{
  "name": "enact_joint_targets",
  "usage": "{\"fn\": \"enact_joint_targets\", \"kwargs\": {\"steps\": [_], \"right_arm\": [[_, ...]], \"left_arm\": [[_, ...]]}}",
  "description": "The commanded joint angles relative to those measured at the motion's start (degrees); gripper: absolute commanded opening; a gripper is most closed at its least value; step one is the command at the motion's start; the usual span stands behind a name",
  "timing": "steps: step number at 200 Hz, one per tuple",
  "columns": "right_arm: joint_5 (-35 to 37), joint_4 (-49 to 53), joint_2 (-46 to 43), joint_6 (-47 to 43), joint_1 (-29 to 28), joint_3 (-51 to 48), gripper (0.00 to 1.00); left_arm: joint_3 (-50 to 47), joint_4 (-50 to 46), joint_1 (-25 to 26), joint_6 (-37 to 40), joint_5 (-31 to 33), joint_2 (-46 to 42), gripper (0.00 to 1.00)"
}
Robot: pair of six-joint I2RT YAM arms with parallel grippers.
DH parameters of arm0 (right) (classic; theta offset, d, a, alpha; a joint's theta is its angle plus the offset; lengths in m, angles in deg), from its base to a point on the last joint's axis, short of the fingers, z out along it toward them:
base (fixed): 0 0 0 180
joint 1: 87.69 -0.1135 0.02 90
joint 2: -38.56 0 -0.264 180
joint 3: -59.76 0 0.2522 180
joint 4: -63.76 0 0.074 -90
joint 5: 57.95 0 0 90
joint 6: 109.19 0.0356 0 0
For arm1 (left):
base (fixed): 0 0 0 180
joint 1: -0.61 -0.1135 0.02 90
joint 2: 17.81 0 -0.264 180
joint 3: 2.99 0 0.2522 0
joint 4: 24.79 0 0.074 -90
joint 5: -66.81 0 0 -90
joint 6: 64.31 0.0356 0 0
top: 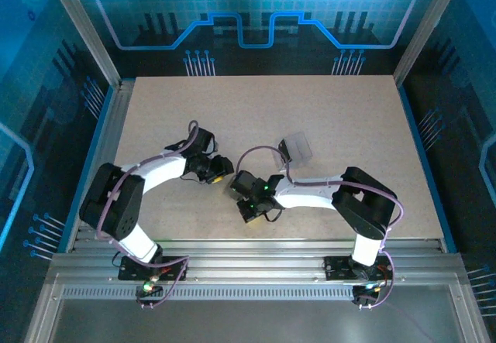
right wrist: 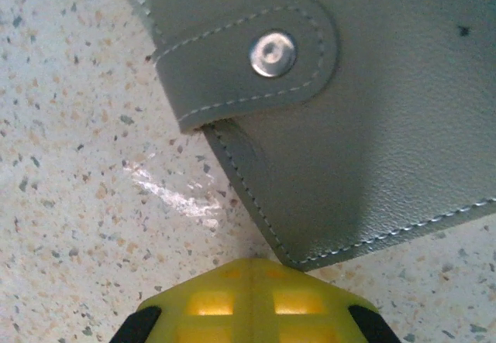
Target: Put the credit cards into the card holder
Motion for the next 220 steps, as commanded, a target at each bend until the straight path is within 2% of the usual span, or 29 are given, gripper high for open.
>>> {"fn": "enact_joint_targets", "kwargs": {"steps": [1,27,50,91,111,123,137,165,190,220], "right_arm": [[1.9,-3.1,1.6,2.2,3.9,-1.7,0.05],[4.0,-1.9,1.1,1.1,8.0,-1.1,0.06],[3.9,-1.9,1.6,-0.8,11.7,0.1,0.11],[5.4,1.0,3.0,-3.9,15.7,4.5,0.22],[8.3,3.6,2.2,-4.6,15.7,5.5,0.26],[10.3,4.7,0.2,-4.2,15.8,4.5,0.30],[10.9,5.1,-2.6,-3.6,15.9,2.7,0.36],[6.5,4.1,-6.4,-3.5,15.6,0.6,0.38],[3.4,3.6,-6.8,-4.0,13.5,1.7,0.42],[3.5,5.2,-3.6,-4.0,11.0,6.6,0.42]], "left_arm": [[0.7,1.0,1.8,2.2,-1.3,2.9,0.41],[-2.6,4.5,4.8,1.3,-0.9,3.9,0.38],[-6.5,8.1,10.4,-1.0,-0.9,3.7,0.36],[-15.9,16.0,21.3,-11.6,2.9,-1.7,0.35],[-19.0,16.5,24.3,-15.5,5.0,-6.2,0.35],[-20.6,15.9,24.2,-16.4,5.4,-10.6,0.36],[-20.4,10.4,23.2,-15.5,7.5,-16.7,0.38],[-17.8,2.2,16.1,-10.8,6.7,-24.1,0.42],[-14.1,0.5,8.8,-6.6,2.5,-22.2,0.42],[-7.1,1.5,5.4,-2.9,-0.7,-13.8,0.36]]}}
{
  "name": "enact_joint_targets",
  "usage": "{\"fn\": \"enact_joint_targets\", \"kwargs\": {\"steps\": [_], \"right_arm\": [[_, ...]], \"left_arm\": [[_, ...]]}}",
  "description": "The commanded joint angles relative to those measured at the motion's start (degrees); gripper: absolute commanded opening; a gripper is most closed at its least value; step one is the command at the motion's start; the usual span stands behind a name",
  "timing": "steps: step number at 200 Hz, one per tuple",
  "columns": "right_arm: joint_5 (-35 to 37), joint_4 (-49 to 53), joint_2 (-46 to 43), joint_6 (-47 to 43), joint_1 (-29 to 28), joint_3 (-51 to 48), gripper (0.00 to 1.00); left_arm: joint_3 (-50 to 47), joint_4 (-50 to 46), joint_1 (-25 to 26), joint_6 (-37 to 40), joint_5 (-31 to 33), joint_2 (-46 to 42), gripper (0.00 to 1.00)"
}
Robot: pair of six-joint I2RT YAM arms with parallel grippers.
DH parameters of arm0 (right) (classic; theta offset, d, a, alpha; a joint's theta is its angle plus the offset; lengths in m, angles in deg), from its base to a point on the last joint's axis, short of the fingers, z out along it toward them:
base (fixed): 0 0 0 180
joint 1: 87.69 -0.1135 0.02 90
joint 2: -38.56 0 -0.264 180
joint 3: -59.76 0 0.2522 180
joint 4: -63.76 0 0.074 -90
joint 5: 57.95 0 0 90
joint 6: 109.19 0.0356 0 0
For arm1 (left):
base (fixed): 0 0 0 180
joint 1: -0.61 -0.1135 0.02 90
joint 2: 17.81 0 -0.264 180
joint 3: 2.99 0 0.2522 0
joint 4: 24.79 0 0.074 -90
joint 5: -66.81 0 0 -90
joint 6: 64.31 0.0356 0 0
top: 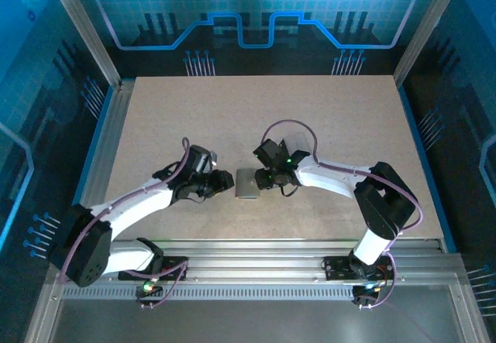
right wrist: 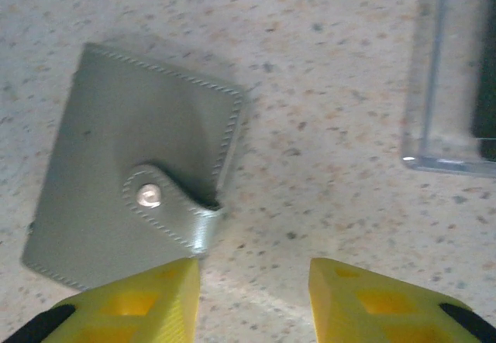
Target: Put the credit cards into the card holder
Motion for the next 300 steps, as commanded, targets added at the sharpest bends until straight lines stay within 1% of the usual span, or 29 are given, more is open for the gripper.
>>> {"fn": "enact_joint_targets", "kwargs": {"steps": [1,19,47,76,123,150,166,188,222,245,264,278,300], "right_arm": [[-1.8,1.5,2.3,-0.2,-2.1,4.2,0.41],[-2.0,2.3,4.7,0.0,-2.8,6.9,0.36],[-1.7,2.9,8.8,0.6,-3.2,10.0,0.36],[-0.9,3.8,12.6,1.0,-3.5,12.3,0.36],[2.2,5.5,17.7,1.3,-4.7,15.3,0.41],[5.6,7.3,20.5,1.3,-6.1,17.4,0.44],[6.9,8.0,21.7,1.5,-7.0,18.2,0.44],[7.2,7.6,23.1,1.7,-7.3,17.9,0.38],[7.6,6.8,23.8,1.7,-6.9,16.6,0.11],[8.9,7.2,22.4,0.7,-6.9,15.7,0.00],[9.5,7.6,20.4,-0.3,-7.1,14.4,0.00],[9.4,7.6,18.3,-0.9,-7.5,13.0,0.00],[6.3,5.6,14.2,-1.6,-7.9,9.1,0.00]], "left_arm": [[5.5,-2.0,-1.8,4.9,-4.6,6.6,0.36],[9.3,-1.1,-2.7,6.0,-5.9,12.4,0.33],[13.4,-0.1,-3.7,6.5,-7.2,20.7,0.29],[14.5,2.0,-4.5,6.0,-7.7,26.9,0.27],[11.1,6.2,-4.6,5.6,-7.7,30.7,0.26],[8.8,9.1,-4.5,5.0,-8.3,31.7,0.25],[8.2,9.7,-4.5,4.8,-8.5,32.2,0.25],[7.5,10.3,-4.5,4.8,-8.5,32.1,0.24],[6.7,9.8,-4.4,5.3,-8.2,31.2,0.24],[5.9,7.5,-4.0,6.2,-6.2,27.9,0.23],[5.3,5.0,-3.4,6.7,-4.5,23.5,0.24],[5.4,2.8,-2.0,7.1,-3.1,21.0,0.24],[6.0,-0.1,1.2,7.0,-0.9,17.6,0.25]]}}
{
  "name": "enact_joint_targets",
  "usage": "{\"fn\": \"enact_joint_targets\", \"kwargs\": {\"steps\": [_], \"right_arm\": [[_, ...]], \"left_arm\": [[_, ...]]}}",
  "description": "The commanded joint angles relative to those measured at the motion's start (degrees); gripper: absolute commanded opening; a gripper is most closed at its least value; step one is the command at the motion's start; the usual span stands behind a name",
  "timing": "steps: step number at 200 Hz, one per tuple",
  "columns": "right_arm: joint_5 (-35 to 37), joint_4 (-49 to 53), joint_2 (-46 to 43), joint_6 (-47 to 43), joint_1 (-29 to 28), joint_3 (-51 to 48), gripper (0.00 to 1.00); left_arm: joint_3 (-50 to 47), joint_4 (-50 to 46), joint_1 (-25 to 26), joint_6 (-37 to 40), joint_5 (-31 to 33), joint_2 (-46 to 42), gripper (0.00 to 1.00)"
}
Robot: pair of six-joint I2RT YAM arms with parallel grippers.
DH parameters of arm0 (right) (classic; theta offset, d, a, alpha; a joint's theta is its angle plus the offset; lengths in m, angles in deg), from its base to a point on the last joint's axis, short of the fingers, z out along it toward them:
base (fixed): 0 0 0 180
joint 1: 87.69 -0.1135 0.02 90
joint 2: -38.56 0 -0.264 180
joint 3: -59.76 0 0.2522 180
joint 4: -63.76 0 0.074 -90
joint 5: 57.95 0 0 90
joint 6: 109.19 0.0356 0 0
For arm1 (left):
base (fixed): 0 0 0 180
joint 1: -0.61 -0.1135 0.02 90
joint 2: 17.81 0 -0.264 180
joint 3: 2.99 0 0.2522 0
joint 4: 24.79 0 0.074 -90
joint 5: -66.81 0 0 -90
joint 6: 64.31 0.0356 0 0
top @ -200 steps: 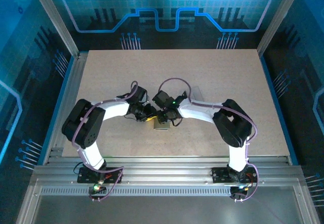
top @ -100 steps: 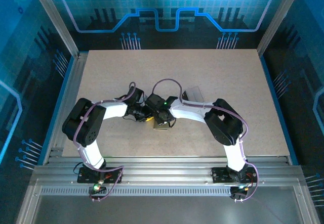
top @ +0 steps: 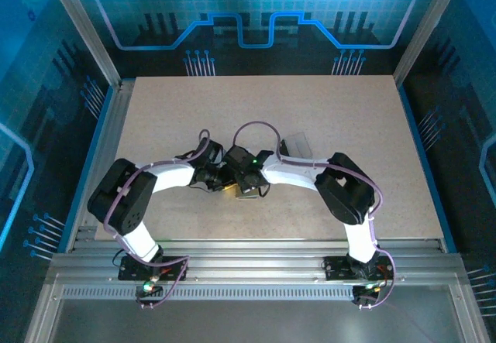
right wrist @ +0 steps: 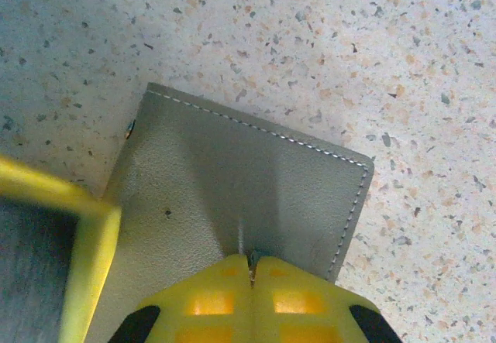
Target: Put the credit cards into the card holder
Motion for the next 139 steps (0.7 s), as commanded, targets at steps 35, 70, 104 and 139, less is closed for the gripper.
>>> {"fn": "enact_joint_targets", "kwargs": {"steps": [35,70,104,139], "right_arm": [[-7.6,-2.4,-7.2,-0.3,-0.8,-11.7,0.00],[-12.8,-6.5,-11.2,0.8,0.4,-17.3,0.00],[-16.3,-8.9,-15.2,1.7,1.7,-21.2,0.00],[-19.7,-10.9,-17.9,1.9,3.6,-23.8,0.00]], "left_arm": [[0.1,-9.1,8.0,-1.0,7.4,-8.3,0.24],[1.2,-7.6,10.2,-2.7,7.2,-7.6,0.23],[3.0,-4.5,11.4,-4.2,5.9,-2.7,0.20],[4.9,-3.6,13.7,-4.1,7.3,3.1,0.19]]}}
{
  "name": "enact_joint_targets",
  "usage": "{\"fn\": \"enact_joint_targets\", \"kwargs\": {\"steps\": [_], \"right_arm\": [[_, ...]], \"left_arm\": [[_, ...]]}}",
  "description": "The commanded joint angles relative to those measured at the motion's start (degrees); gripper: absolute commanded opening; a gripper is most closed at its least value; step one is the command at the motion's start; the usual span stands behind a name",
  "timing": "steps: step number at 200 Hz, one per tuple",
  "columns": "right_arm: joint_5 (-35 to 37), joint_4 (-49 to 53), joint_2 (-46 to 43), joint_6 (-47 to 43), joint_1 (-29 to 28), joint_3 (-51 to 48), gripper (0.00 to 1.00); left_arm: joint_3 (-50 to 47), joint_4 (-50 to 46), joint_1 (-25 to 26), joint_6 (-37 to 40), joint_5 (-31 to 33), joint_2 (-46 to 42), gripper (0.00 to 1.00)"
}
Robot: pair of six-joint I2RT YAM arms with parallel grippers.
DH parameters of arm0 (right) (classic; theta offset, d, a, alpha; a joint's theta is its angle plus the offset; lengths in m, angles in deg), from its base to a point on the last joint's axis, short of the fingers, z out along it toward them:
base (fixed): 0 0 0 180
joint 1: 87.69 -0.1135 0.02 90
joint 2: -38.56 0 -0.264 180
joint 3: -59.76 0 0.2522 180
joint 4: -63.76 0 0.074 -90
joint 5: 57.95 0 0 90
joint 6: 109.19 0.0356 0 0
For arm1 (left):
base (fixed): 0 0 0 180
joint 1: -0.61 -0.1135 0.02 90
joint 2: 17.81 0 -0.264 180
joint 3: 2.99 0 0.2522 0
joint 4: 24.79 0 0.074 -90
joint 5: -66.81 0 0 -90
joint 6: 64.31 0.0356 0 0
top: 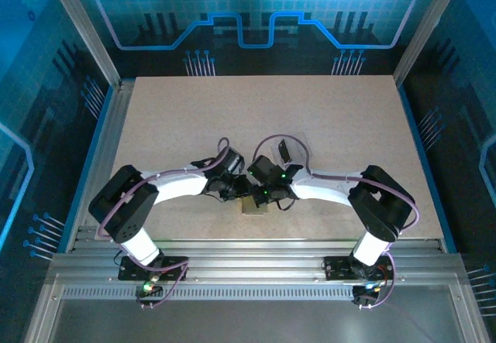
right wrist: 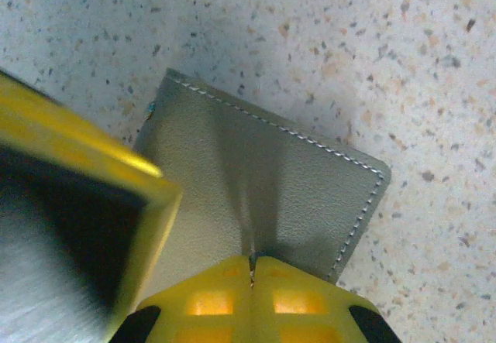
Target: Put the credit cards into the card holder
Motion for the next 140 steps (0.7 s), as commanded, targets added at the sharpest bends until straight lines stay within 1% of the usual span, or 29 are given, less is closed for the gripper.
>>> {"fn": "enact_joint_targets", "kwargs": {"steps": [1,22,50,83,98,106,110,121,135,140], "right_arm": [[-5.2,0.0,-1.7,1.0,1.5,-2.5,0.00],[-7.3,-1.7,-3.6,1.2,3.3,-3.6,0.00],[-8.3,-3.3,-7.7,2.3,7.0,-8.9,0.00],[-9.6,-8.7,-10.9,6.3,11.3,-16.1,0.00],[-8.4,-11.0,-11.4,8.7,12.0,-18.7,0.00],[-6.7,-11.0,-11.7,10.4,12.1,-19.5,0.00],[-5.5,-11.0,-12.0,11.4,12.1,-20.0,0.04],[-2.4,-11.2,-13.8,13.8,12.0,-21.5,0.11],[3.3,-8.7,-17.2,16.1,10.9,-22.3,0.29],[5.7,-6.8,-18.7,16.4,10.1,-22.0,0.30]], "left_arm": [[1.8,0.8,1.7,-0.7,1.1,3.5,0.19],[0.5,0.8,2.6,-1.6,3.1,6.0,0.16],[-3.3,2.7,3.2,-3.1,4.9,7.9,0.15],[-7.7,7.8,3.3,-5.4,4.0,8.9,0.15],[-8.5,9.9,3.7,-6.4,3.0,9.3,0.15],[-8.7,11.2,4.0,-7.0,2.3,9.4,0.15],[-8.8,11.5,4.3,-7.2,2.2,9.4,0.15],[-8.2,11.6,5.2,-7.7,2.2,9.5,0.15],[-7.8,11.6,5.9,-8.1,2.4,9.4,0.15],[-7.9,11.6,6.0,-8.3,2.5,9.5,0.15]]}}
